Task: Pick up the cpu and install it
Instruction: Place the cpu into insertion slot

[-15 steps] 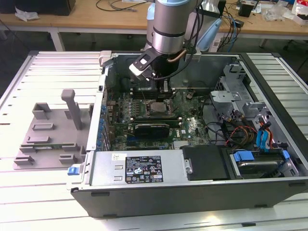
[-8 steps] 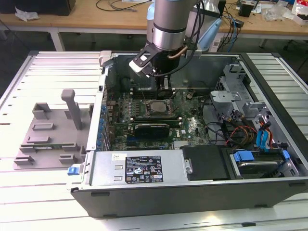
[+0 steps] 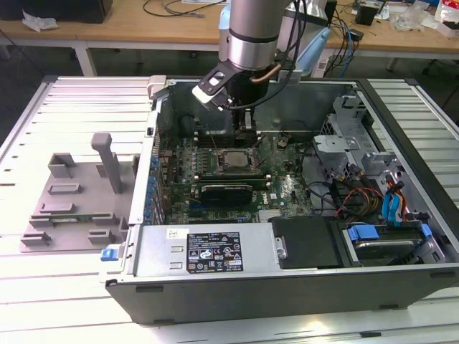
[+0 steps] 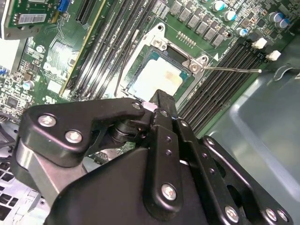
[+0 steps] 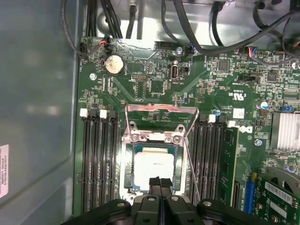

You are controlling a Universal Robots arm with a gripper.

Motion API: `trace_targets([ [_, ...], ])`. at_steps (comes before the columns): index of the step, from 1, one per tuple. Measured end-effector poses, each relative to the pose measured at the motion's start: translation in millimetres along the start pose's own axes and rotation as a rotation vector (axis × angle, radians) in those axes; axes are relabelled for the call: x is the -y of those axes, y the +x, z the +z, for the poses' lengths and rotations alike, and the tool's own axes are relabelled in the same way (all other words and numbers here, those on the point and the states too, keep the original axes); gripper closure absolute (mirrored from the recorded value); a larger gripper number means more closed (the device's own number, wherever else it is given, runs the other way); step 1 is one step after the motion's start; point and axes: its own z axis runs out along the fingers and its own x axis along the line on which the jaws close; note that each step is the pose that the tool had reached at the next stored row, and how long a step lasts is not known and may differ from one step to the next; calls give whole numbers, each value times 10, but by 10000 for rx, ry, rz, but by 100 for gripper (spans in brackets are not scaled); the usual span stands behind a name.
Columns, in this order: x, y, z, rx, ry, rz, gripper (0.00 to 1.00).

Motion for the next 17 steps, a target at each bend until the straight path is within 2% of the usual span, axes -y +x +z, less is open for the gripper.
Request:
trace_targets([
  [8, 5, -4, -153, 0, 0, 0, 89],
  [10, 7, -6, -218, 0, 0, 0, 89],
  [15, 6, -4, -230, -10, -1, -3, 89],
  [17, -26, -6, -231, -10, 0, -3, 89],
])
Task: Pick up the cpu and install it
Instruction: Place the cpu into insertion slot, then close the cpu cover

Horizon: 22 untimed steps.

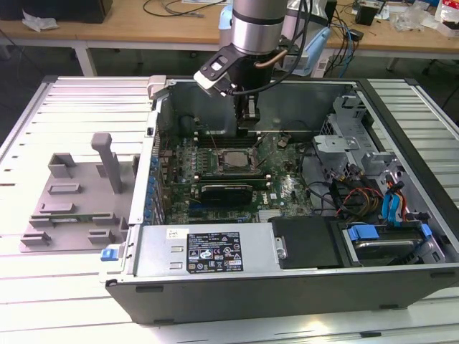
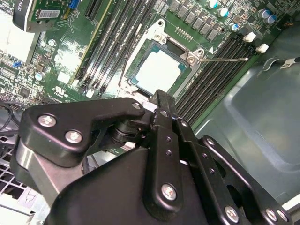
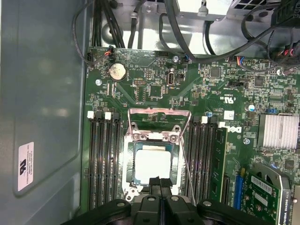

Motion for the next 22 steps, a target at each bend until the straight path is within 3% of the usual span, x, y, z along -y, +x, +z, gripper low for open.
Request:
trace_targets([
  [11, -10, 0, 0, 0, 0, -2, 89],
  [14, -65, -3, -2, 1, 0, 0, 89],
  [19, -317, -14, -9, 0, 4, -1, 89],
  [22, -534, -25, -16, 0, 12, 0, 89],
])
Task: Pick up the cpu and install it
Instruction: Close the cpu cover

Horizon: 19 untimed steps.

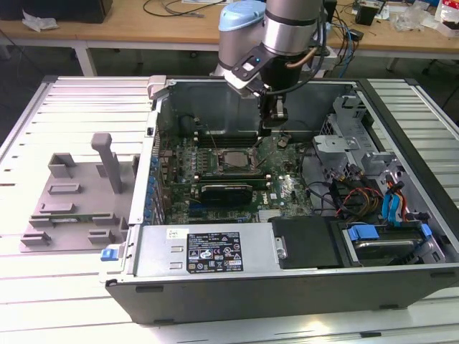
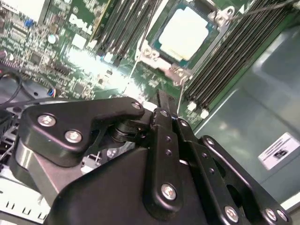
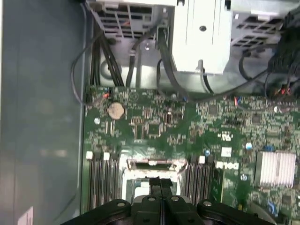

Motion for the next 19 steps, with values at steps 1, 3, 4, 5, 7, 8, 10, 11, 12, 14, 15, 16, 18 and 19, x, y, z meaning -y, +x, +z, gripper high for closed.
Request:
trace_targets([
  [1, -40, -2, -2, -2, 2, 0, 89],
  [3, -84, -4, -2, -10, 3, 0, 89],
  [4, -109, -5, -3, -11, 4, 1, 89],
  [5, -135, -6, -4, -11, 7, 0, 89],
  [7, -187, -9, -6, -11, 13, 0, 89],
  [8, -235, -11, -7, -12, 25, -1, 89],
  [10, -316, -14, -3, -14, 63, -1, 89],
  [11, -374, -16, 6, -15, 105, -2, 89],
  [12, -404, -17, 14, -16, 135, -4, 89],
  [14, -459, -18, 40, -19, 212, -6, 89],
  [15, -478, -18, 55, -20, 246, -6, 89],
  [16, -501, -17, 80, -22, 290, -9, 89],
  [18, -535, -17, 149, -28, 387, -11, 89],
  [19, -537, -16, 166, -28, 405, -12, 89],
])
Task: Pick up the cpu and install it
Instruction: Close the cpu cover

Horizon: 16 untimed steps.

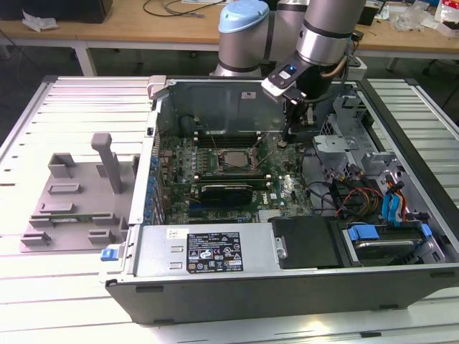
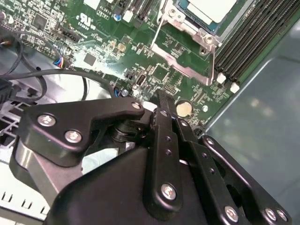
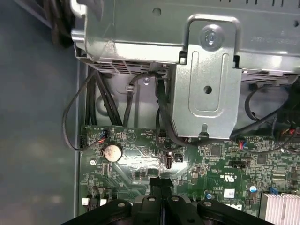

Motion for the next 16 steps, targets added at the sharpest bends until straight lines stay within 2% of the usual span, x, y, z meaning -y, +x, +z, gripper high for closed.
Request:
trace_targets([
  [3, 17, 2, 20, 0, 15, 1, 89],
  [6, 101, 5, 29, 0, 15, 0, 89],
  [11, 293, 15, 46, 0, 15, 0, 89],
  [13, 398, 20, 54, -1, 15, 1, 89],
  [16, 516, 25, 63, 0, 15, 2, 89],
])
